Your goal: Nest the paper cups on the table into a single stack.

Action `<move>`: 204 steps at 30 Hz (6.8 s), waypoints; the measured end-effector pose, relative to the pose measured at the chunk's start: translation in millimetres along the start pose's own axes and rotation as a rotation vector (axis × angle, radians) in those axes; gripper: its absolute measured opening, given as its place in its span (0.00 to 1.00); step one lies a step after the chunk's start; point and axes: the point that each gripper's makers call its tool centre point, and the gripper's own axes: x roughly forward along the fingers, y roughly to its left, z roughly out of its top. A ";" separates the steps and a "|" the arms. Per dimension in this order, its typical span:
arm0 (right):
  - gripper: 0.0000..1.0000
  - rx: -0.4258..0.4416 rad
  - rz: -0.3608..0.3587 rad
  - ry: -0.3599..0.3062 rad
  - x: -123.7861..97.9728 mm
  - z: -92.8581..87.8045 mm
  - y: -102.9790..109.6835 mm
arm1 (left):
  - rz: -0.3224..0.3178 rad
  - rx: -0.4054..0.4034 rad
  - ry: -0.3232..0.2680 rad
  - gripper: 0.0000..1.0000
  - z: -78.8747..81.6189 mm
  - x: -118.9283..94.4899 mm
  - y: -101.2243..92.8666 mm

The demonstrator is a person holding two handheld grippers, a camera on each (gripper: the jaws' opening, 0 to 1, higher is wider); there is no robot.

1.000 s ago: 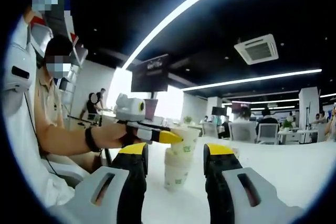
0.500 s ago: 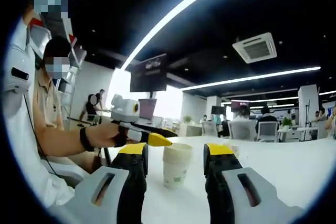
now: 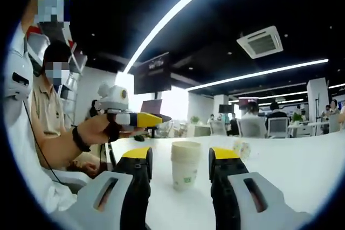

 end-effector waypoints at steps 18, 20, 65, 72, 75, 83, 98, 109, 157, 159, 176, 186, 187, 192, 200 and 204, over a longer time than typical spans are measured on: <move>0.46 -0.011 -0.013 -0.004 21.5 26.0 -35.7 | 0.045 0.048 -0.048 0.48 11.6 -11.8 6.9; 0.46 -0.016 -0.015 0.000 27.5 27.3 -42.5 | 0.052 0.048 -0.054 0.48 13.4 -12.1 8.9; 0.55 0.026 -0.227 0.495 286.2 -135.3 -282.2 | 0.014 0.031 -0.087 0.45 16.5 -14.8 22.4; 0.54 0.039 -0.258 0.535 298.4 -147.9 -295.2 | 0.021 0.033 -0.089 0.45 16.5 -15.5 26.0; 0.52 0.063 -0.251 0.539 306.7 -156.6 -296.1 | 0.022 0.030 -0.089 0.44 15.8 -15.4 26.7; 0.49 0.051 -0.295 0.545 315.2 -173.7 -307.1 | 0.029 0.033 -0.081 0.44 11.7 -13.3 32.0; 0.40 0.037 -0.253 0.492 319.5 -166.7 -318.0 | 0.034 -0.007 -0.061 0.42 -3.4 -8.4 42.9; 0.39 0.037 -0.142 0.309 251.5 -110.3 -271.2 | -0.017 -0.087 -0.086 0.42 -4.6 -6.3 32.2; 0.39 -0.100 0.089 -0.254 64.0 99.5 37.7 | -0.149 -0.201 -0.098 0.19 27.2 -32.1 -43.4; 0.39 -0.095 0.086 -0.267 62.8 101.2 36.9 | -0.149 -0.205 -0.099 0.16 26.8 -32.1 -44.3; 0.39 -0.089 0.080 -0.251 68.0 87.4 31.5 | -0.083 -0.195 -0.140 0.01 30.9 -35.5 -24.1; 0.40 -0.103 0.065 -0.148 79.3 62.9 23.8 | 0.090 0.067 -0.116 0.00 33.1 -39.7 -11.5; 0.40 -0.104 0.058 -0.140 79.9 61.5 22.3 | 0.096 0.072 -0.115 0.00 33.7 -40.1 -11.0; 0.46 -0.109 0.039 -0.109 82.4 56.8 16.8 | 0.199 0.217 -0.079 0.00 31.0 -41.8 1.9; 0.55 -0.344 0.054 0.092 95.7 45.7 12.4 | 0.279 0.385 -0.015 0.00 27.5 -42.8 6.9; 0.55 -0.437 0.098 0.192 108.1 47.4 19.1 | 0.306 0.443 0.005 0.00 29.0 -44.4 7.7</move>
